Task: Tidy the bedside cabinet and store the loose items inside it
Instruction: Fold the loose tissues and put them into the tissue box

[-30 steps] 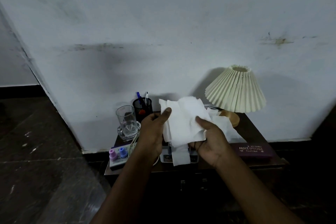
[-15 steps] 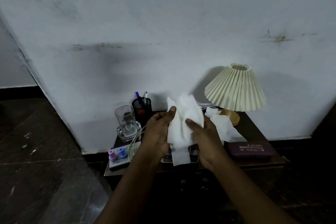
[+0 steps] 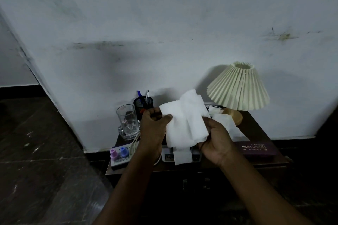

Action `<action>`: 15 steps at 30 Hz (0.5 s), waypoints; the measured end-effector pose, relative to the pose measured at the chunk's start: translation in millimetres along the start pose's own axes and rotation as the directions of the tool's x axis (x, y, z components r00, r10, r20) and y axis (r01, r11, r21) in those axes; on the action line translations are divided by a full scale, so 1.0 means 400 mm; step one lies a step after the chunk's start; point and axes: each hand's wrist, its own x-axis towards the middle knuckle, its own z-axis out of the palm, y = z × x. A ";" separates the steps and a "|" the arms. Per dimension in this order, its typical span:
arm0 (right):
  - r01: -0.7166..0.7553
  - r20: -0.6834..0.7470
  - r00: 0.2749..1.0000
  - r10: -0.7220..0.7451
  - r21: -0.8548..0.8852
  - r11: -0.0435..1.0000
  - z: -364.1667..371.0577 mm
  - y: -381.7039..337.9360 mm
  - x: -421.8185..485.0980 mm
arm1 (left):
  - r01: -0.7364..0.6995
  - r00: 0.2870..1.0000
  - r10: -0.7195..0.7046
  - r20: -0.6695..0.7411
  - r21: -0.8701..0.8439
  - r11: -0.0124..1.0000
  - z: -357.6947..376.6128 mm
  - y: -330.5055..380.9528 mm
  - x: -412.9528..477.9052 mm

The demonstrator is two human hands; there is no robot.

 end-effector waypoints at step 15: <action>0.258 0.065 0.964 -0.256 -0.443 0.859 -0.002 -0.020 0.003 | -0.137 0.988 0.133 0.077 0.052 0.989 0.015 0.018 -0.015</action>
